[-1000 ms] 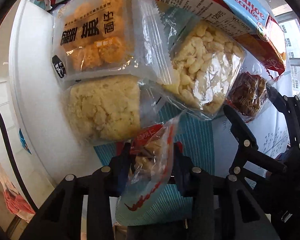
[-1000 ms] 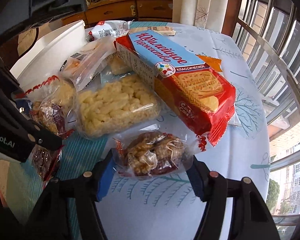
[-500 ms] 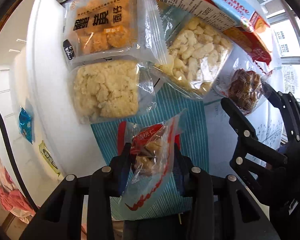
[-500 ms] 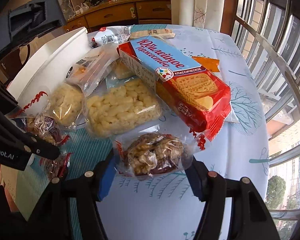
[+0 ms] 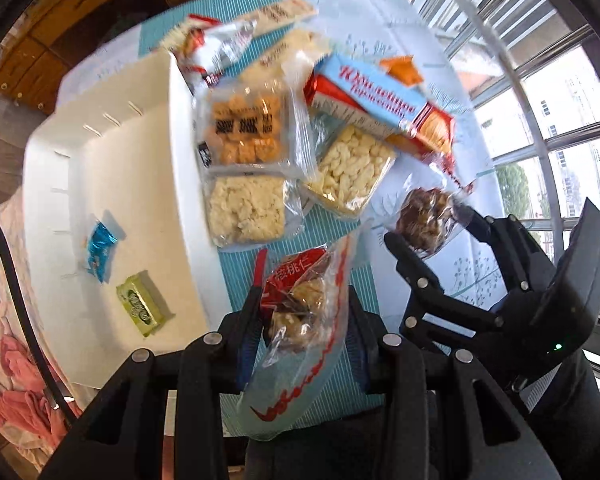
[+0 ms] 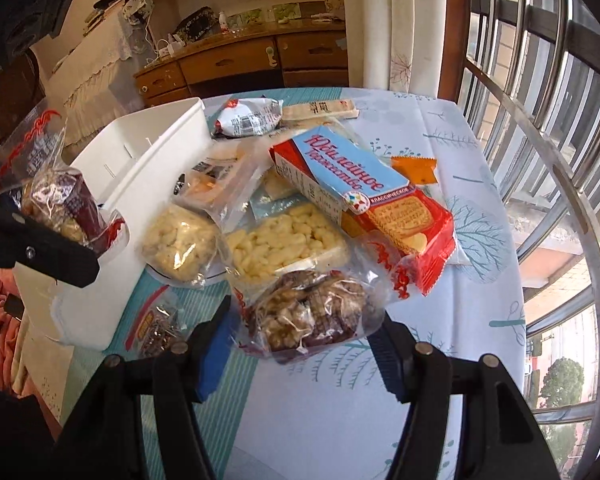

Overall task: Organize snacks
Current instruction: 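Carry both bags into the white tray and open both tools to release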

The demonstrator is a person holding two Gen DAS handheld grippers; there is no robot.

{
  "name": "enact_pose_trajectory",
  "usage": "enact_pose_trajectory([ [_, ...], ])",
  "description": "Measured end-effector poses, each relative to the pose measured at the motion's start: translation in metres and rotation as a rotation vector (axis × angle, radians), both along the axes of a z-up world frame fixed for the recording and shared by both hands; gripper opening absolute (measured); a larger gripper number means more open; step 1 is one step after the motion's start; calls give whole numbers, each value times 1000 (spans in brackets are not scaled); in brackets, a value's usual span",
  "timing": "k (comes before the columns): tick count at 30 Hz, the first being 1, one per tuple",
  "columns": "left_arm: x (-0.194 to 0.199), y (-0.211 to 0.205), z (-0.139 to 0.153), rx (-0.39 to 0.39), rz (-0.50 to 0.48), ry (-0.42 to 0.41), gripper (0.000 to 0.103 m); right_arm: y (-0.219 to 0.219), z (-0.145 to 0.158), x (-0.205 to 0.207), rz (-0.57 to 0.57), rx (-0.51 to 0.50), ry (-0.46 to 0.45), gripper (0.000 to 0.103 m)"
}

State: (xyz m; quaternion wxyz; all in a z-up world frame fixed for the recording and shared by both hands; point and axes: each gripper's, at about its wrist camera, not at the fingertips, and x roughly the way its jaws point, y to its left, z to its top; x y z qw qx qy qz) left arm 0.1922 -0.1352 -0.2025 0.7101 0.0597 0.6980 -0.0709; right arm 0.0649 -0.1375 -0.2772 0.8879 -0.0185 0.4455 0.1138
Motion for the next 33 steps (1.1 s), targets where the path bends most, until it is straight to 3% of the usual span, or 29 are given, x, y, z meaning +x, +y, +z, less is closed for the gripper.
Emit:
enact_pose_trajectory([
  [4,-10,4,33,14,-9,-76,36,14,19,-5,19,7,-52,63],
  [15,-45,46,112,-57,37,-265,36,63,70,-14,64,40,-176,63],
  [33,-88,158,151,-203,129,-524,36,153,98,-24,109,101,-229,63],
])
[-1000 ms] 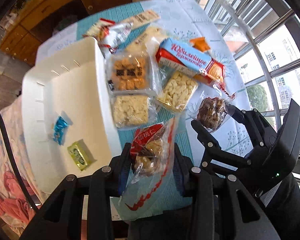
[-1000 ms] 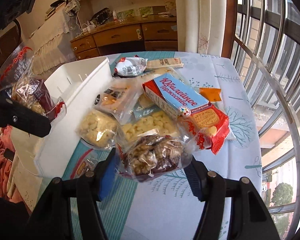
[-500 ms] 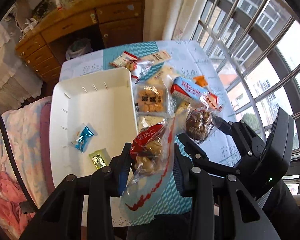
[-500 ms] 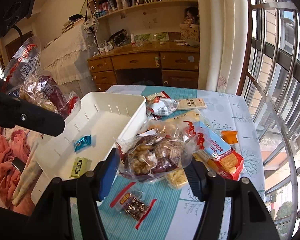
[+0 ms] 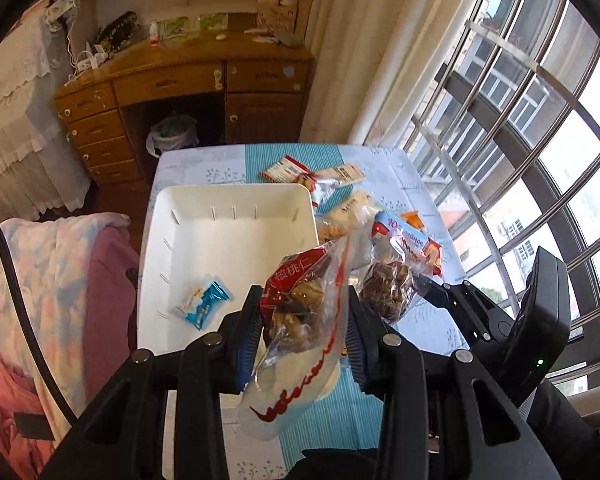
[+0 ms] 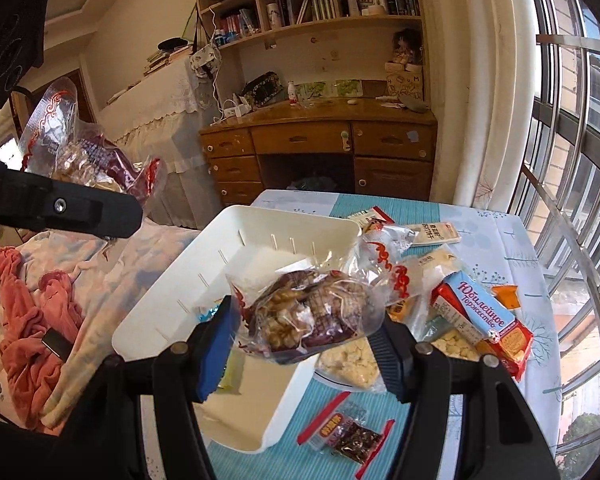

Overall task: Organize snacks
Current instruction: 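Carry both bags into the white tray and open both tools to release, then move both tools back toward the remaining snacks on the cloth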

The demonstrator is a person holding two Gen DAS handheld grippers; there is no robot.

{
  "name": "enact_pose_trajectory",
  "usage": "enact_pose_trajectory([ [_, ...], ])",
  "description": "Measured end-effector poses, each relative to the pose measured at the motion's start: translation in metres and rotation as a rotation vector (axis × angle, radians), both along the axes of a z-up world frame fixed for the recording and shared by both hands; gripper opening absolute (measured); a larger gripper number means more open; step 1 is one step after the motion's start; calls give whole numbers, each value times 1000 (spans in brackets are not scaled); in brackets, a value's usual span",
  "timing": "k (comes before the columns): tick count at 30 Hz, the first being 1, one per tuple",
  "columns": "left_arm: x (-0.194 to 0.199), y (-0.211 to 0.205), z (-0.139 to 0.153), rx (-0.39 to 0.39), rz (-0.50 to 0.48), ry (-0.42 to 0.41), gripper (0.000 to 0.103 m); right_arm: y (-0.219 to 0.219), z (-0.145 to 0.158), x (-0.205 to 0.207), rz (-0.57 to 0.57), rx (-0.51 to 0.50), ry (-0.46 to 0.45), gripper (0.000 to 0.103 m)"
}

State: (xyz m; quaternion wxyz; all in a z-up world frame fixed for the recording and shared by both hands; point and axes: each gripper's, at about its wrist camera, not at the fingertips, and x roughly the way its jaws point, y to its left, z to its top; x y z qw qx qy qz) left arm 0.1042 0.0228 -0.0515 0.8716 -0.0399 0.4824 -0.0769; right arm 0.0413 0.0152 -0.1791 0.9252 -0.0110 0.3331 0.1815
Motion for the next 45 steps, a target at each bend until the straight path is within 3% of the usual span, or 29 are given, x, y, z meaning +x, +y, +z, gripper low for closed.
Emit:
enact_pose_trajectory([
  [11,-14,53,-16,11,-44,-99,37,46,-3,0,-4,21,15,64],
  [17,-10,72,-30,19,-22,-53,38,60,-7,1,-27,-1,27,66],
  [19,-10,76,-33,18,-14,-46,42,63,-8,3,-28,-9,38,68],
  [21,-11,79,-31,8,-12,-61,57,66,-9,5,-27,-12,51,70],
  [24,-12,80,-28,17,-7,-76,71,67,-10,4,-39,-18,52,79],
  [30,-16,73,-31,42,-14,-47,77,65,-9,-1,-58,-21,36,80],
  [45,-32,50,-23,61,-17,-67,81,44,-5,-17,-78,-23,33,80],
])
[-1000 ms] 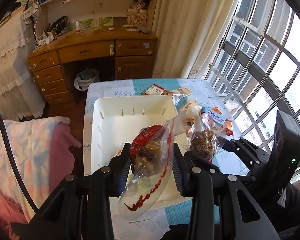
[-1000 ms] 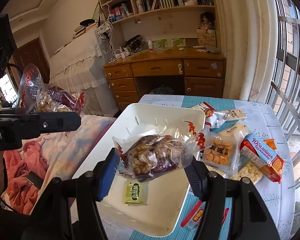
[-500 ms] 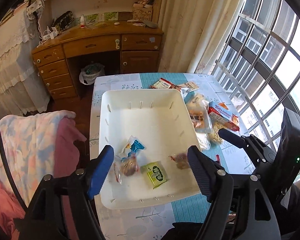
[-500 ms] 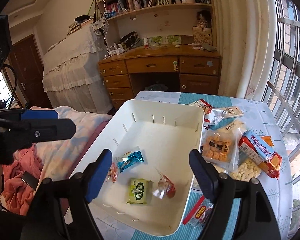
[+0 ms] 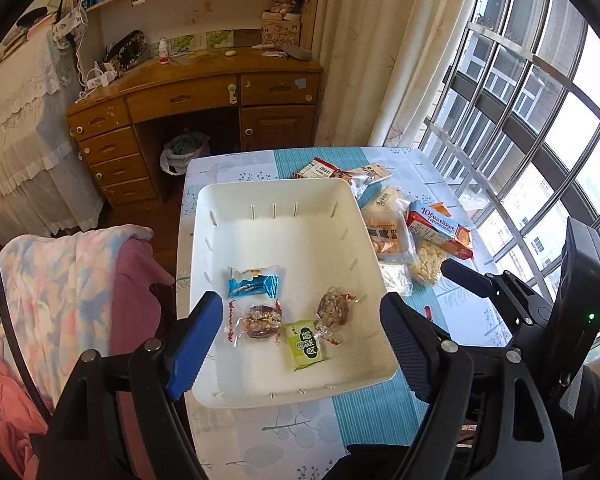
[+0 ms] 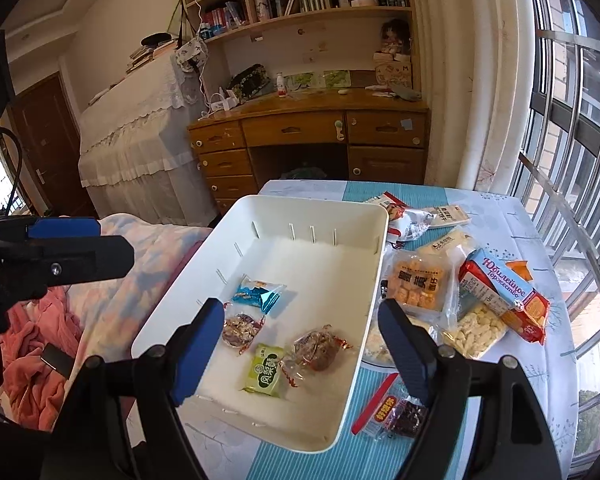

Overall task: Organize snacks
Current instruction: 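Move both tools back toward the remaining snacks on the cloth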

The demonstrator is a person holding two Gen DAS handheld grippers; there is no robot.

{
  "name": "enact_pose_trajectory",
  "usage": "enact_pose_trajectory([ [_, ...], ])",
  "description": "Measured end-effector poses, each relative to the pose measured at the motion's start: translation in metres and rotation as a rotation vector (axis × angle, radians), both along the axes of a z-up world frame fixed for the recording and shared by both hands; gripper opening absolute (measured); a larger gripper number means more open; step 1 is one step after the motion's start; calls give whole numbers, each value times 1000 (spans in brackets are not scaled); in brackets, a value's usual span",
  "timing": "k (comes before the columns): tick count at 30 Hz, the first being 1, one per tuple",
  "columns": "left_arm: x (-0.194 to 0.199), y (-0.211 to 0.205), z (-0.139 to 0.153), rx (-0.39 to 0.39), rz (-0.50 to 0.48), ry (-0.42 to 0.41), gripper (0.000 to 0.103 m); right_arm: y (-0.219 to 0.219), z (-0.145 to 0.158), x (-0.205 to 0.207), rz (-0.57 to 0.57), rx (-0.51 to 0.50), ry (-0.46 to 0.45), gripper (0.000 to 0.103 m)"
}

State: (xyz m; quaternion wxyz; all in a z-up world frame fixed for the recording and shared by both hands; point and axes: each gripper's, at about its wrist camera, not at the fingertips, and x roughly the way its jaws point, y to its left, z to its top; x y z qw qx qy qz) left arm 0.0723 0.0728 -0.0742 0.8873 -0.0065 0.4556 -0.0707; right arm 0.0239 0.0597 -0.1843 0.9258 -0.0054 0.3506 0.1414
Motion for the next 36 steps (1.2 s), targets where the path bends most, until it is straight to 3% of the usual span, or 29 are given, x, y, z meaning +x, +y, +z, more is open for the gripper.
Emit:
enact_pose_trajectory([
  [20,-12,-61,11,-9,16,-10,83,-65,7,-11,0,-22,9,80],
  [30,-8,-98,4,-12,56,2,85,-101,2,-11,24,-53,42,80],
  [36,0,-116,-11,-57,86,42,85,-126,-5,-9,35,-68,71,80],
])
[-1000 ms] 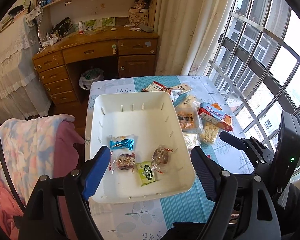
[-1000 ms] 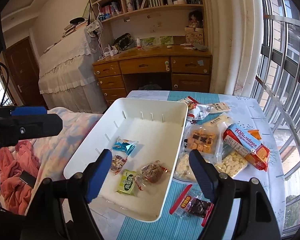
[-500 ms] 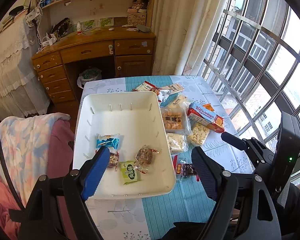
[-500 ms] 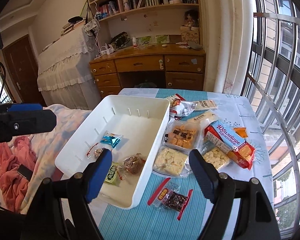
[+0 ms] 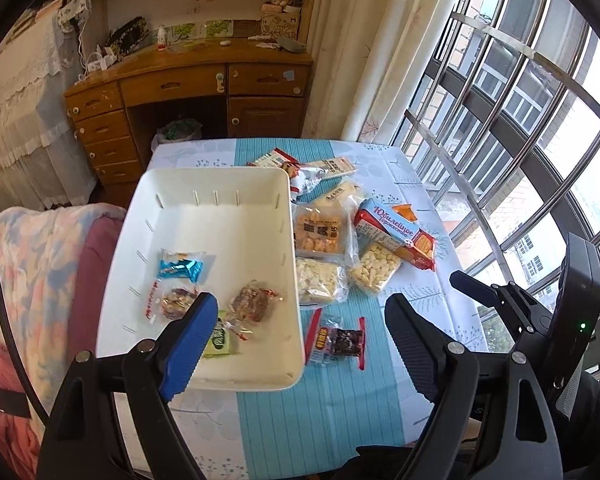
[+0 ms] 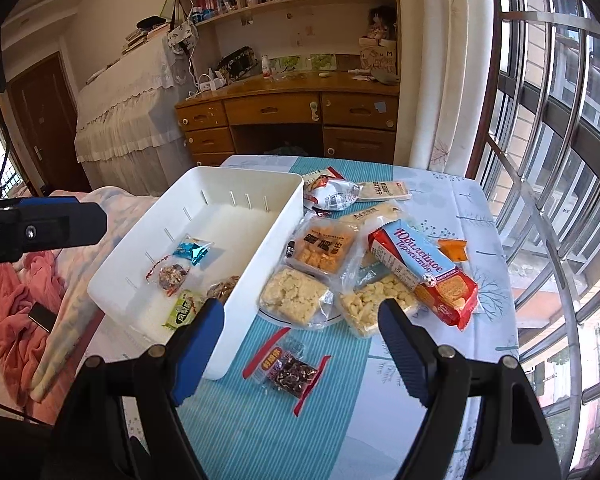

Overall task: Organize snacks
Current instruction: 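Move both tools back toward the remaining snacks on the cloth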

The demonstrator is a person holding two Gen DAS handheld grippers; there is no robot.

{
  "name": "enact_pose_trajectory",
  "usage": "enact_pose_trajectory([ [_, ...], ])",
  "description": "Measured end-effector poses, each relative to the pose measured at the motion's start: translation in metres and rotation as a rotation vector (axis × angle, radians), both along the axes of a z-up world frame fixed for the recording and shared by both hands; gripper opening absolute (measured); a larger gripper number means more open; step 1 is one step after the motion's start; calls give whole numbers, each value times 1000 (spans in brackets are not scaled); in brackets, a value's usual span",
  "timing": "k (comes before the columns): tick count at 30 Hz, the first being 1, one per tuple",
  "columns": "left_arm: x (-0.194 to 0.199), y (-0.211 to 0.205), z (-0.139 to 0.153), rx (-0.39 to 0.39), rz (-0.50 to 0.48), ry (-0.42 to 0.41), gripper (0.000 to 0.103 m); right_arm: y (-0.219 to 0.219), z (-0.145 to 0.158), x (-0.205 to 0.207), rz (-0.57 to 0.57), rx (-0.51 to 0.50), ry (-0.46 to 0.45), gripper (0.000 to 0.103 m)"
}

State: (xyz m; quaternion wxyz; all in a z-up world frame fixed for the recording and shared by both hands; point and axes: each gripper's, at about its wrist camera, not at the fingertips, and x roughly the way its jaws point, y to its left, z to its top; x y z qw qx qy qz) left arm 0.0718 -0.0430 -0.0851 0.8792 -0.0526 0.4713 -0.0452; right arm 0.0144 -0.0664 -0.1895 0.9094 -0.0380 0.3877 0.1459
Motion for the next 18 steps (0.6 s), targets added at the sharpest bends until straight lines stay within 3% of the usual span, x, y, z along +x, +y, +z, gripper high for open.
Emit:
enact_pose_trajectory([
  [18,14,-41,-70,-149,182,160,85,-68,-37,22,26,-21,129,80],
])
